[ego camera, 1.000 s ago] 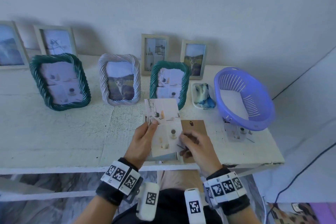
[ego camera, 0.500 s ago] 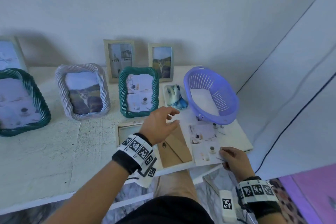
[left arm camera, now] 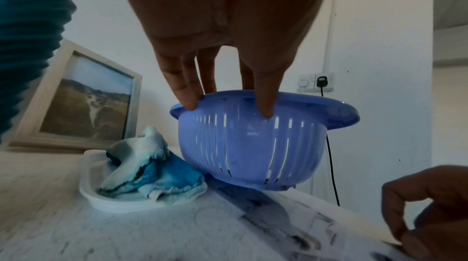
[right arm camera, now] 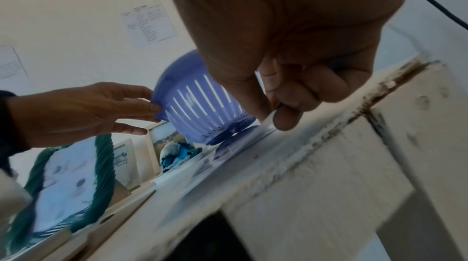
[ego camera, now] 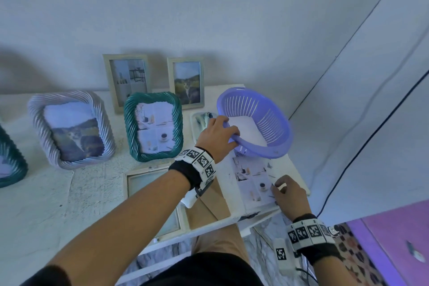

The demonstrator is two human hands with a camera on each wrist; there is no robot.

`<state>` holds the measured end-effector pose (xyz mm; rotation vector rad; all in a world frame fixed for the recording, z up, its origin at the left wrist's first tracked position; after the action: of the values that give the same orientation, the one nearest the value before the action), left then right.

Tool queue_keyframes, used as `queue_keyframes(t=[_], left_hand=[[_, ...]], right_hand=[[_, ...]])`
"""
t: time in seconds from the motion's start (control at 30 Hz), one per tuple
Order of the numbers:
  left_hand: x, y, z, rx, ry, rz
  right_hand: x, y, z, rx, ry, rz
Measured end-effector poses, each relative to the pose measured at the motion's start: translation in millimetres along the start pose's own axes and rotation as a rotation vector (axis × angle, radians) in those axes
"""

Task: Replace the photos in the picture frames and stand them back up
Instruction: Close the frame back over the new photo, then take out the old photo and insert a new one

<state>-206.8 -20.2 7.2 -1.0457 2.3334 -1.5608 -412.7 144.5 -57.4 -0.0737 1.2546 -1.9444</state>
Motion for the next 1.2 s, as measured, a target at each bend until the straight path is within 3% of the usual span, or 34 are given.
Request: queue_keyframes(t=[0.27, 0.5, 0.63, 0.77, 0.83, 1.0, 1.1, 1.2], left_hand=[[-0.5, -1.7, 3.1, -0.014, 0.006, -0.009], [-11.4, 14.3, 2.3, 0.033, 0.023, -0.029], [-19.1, 17.7, 4.5, 0.015, 0.032, -0.024], [-24.2, 18.6, 2.6, -0.031, 0.034, -0.021], [-25.2, 19.4, 1.5, -0.041, 0.028, -0.029], [-24.0, 25.1, 1.0, -0.053, 0.012, -0.071], [-23.8, 27.1, 1.4, -0.041, 0.029, -0.112], [-23.9, 27.8, 2.2, -0.026, 0.047, -0.137]], right_hand=[[46.2, -9.3, 49.8, -0.088, 0.001, -0.076], [46.3, -17.0, 41.3, -0.18, 0.039, -0.073], [54.0, -51.4, 34.8, -0.223, 0.04, -0.151], [60.5, -108.7, 78.7, -0.187, -0.098, -0.354], [62.1, -121.2, 118.2, -0.257, -0.234, -0.379], [77.9, -84.3, 216.6, -0.664, -0.582, -0.102], [95.3, -38.2, 250.0, -0.946, -0.613, 0.045], [123.3, -0.1, 249.2, -1.184, -0.559, 0.112]])
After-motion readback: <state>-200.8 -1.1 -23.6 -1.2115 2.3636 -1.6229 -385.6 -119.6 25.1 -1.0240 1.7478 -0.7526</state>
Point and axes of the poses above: each hand's wrist, its own x-axis towards the middle knuckle, its own y-axis out of the palm, z = x × y, the point moved 1 cm from there along x, towards the middle knuckle, and after that the axes turned 15 degrees about y, right-handed, at the moved point
